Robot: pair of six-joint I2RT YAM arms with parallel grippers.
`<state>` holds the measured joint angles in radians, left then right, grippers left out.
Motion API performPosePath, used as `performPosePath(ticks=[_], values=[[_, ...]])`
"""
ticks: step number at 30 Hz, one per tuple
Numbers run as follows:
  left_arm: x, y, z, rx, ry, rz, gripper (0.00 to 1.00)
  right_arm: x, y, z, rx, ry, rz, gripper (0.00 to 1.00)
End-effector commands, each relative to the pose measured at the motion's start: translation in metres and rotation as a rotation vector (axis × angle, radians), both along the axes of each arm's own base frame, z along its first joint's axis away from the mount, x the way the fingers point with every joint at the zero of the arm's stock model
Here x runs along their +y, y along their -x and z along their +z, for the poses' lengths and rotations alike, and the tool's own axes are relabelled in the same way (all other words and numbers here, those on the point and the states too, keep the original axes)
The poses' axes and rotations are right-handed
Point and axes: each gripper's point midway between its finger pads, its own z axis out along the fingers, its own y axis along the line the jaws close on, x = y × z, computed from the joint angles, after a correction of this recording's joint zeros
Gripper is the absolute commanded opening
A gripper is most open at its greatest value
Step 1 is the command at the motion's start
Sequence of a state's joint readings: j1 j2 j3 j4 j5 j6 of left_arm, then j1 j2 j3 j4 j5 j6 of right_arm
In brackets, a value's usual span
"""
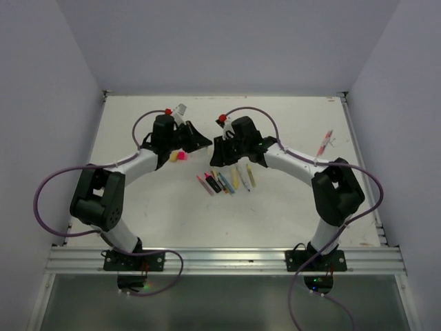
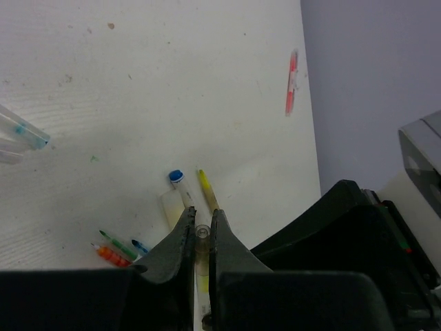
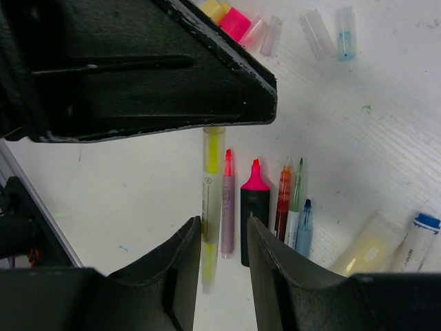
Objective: Open the pen caps
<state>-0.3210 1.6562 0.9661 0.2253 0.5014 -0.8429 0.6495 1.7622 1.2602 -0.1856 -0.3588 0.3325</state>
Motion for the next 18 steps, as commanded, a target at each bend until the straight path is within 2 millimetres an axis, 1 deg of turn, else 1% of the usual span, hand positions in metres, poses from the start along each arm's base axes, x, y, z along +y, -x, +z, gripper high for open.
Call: performPosePath(ticks=[1,2,4,5,6,7,9,10,11,12,13,14,15,16,17,18], values=[[-0.002,0.000,0.033,-0.091,0.060,-0.006,0.00,0.018,-0.010,0.016,-0.040,-0.058,0.014,0.37],[-0.003,0.000,0.035,-0.091,0.067,-0.008,0.00,0.019,-0.011,0.011,-0.026,-0.057,0.012,0.36],[-0.003,0.000,0.035,-0.091,0.069,-0.011,0.00,0.025,-0.012,0.010,-0.022,-0.072,0.016,0.36],[-0.003,0.001,0.035,-0.088,0.068,-0.011,0.00,0.028,-0.012,0.010,-0.015,-0.081,0.020,0.35],[-0.003,0.001,0.034,-0.086,0.068,-0.011,0.00,0.030,-0.013,0.005,-0.005,-0.081,0.021,0.32],[-0.003,0.001,0.033,-0.082,0.068,-0.010,0.00,0.035,-0.014,0.008,-0.010,-0.088,0.027,0.28],[-0.003,0.002,0.033,-0.078,0.069,-0.012,0.00,0.038,-0.014,0.005,-0.008,-0.083,0.030,0.14],[-0.003,0.002,0.032,-0.074,0.067,-0.011,0.00,0.041,-0.013,0.004,-0.002,-0.074,0.036,0.03],[-0.002,0.001,0.032,-0.075,0.057,-0.010,0.00,0.041,-0.014,0.001,-0.001,-0.058,0.035,0.00],[0.002,0.000,0.022,-0.036,0.018,0.012,0.00,0.039,-0.018,-0.002,-0.028,-0.017,0.019,0.00],[0.005,-0.007,0.027,-0.048,-0.011,0.028,0.00,0.038,-0.012,-0.007,-0.027,0.038,0.021,0.00],[0.010,-0.012,0.023,-0.065,-0.074,0.031,0.00,0.033,-0.012,-0.010,-0.062,0.099,0.022,0.00],[0.018,-0.008,0.007,0.006,-0.144,0.048,0.00,0.026,-0.015,-0.012,-0.091,0.160,-0.009,0.00],[0.031,-0.021,0.010,0.000,-0.218,0.120,0.00,0.016,-0.016,-0.017,-0.137,0.258,-0.062,0.00],[0.039,-0.023,0.005,0.004,-0.269,0.139,0.00,0.010,-0.019,-0.015,-0.174,0.301,-0.092,0.00],[0.044,-0.024,0.004,0.015,-0.293,0.162,0.00,0.006,-0.019,-0.016,-0.201,0.348,-0.101,0.00]])
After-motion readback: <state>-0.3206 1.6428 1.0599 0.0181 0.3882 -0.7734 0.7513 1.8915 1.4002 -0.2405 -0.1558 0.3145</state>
